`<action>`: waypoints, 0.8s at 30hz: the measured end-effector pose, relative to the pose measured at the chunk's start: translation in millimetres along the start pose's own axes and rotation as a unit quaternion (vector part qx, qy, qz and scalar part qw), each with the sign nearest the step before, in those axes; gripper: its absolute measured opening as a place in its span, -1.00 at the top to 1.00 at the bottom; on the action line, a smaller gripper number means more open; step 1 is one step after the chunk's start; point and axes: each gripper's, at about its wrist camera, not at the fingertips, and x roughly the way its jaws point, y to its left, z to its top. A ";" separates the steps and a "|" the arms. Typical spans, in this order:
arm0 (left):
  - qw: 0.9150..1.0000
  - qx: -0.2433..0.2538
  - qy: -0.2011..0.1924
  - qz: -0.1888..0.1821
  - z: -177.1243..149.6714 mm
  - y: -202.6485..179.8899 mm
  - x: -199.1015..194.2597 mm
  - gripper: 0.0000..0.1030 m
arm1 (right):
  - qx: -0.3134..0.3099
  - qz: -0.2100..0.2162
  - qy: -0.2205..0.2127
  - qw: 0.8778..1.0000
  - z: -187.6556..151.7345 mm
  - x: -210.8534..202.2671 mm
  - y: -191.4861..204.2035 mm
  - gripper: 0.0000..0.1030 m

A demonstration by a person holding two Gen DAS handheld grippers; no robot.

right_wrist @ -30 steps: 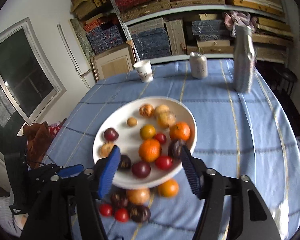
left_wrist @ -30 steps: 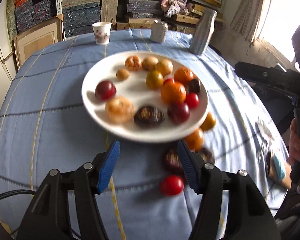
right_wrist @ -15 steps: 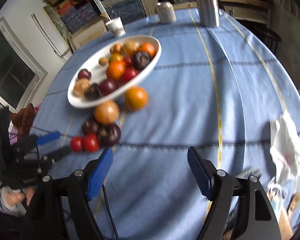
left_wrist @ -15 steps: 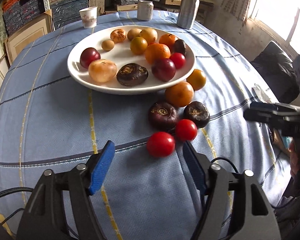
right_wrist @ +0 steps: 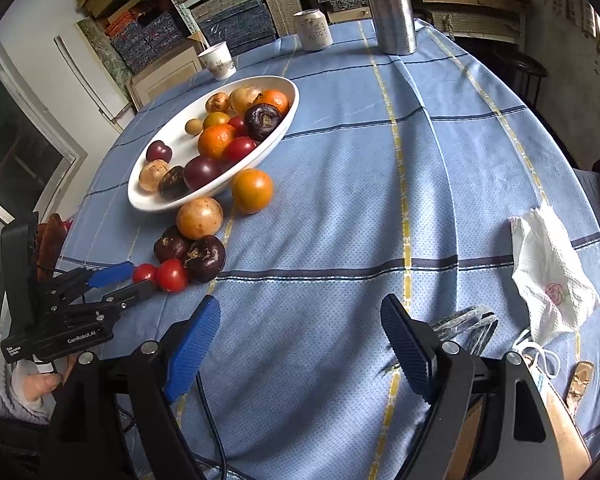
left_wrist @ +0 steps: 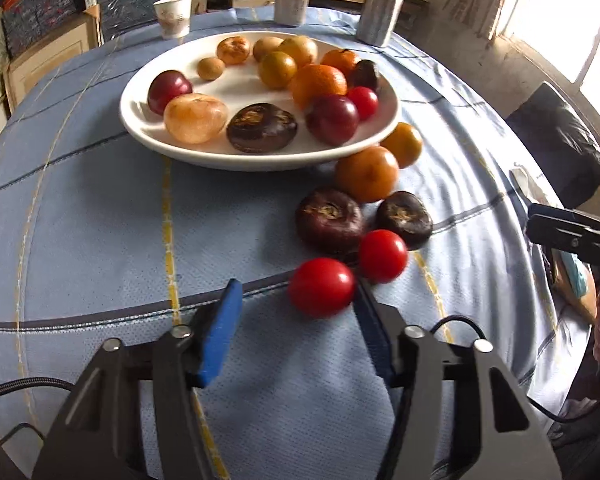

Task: Organize fruits
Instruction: 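Withdraw both open tools from the plate toward the remaining fruit, then grasp a red tomato with the left tool while the right tool grasps a dark purple fruit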

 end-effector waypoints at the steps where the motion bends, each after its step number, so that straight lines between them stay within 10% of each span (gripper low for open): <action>1: 1.000 0.002 0.000 0.000 0.0 -1.1 0.1 -0.04 | -0.003 0.002 0.002 1.000 -0.6 0.5 1.4 -0.62; 14: 1.000 0.003 -0.002 -0.031 2.9 -9.0 -1.2 0.37 | -0.012 0.004 -0.001 1.000 -4.0 -7.1 4.5 -0.62; 24: 0.999 -0.027 -0.015 0.020 -14.0 26.0 -26.0 0.37 | -0.085 0.065 0.032 0.994 -0.5 23.1 61.1 -0.56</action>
